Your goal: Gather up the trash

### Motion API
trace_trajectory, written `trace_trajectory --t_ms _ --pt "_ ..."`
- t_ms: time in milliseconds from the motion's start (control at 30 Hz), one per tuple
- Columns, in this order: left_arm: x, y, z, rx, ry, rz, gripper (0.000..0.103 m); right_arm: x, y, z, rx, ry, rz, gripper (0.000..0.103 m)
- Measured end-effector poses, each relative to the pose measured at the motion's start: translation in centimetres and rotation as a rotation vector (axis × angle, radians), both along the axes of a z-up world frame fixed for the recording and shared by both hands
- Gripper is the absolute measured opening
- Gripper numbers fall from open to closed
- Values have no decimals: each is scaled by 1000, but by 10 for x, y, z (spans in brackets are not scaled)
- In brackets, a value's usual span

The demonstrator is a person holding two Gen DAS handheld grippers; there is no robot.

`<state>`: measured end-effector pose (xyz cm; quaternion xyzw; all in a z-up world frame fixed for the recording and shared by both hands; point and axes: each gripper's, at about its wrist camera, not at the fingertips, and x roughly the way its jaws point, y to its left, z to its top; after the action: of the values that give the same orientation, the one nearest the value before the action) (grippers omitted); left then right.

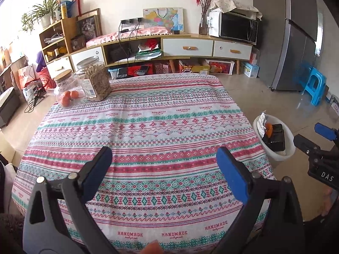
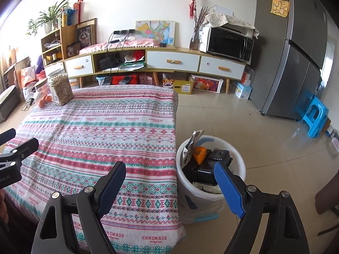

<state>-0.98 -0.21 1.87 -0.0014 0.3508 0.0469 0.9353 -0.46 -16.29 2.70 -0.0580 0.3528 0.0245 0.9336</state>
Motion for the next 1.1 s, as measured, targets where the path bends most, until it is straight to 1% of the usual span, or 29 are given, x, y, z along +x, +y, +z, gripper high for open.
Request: trace_trajectory --t_ms 233,533,1100 --pt "-2 -1 1 -11 -9 -6 98 0 0 -1 0 -1 0 87" --pt "-2 0 0 -33 2 -12 99 -1 5 -4 -7 2 8 87" --pt "0 -2 -2 -33 21 -18 99 -1 5 -1 -4 1 5 88"
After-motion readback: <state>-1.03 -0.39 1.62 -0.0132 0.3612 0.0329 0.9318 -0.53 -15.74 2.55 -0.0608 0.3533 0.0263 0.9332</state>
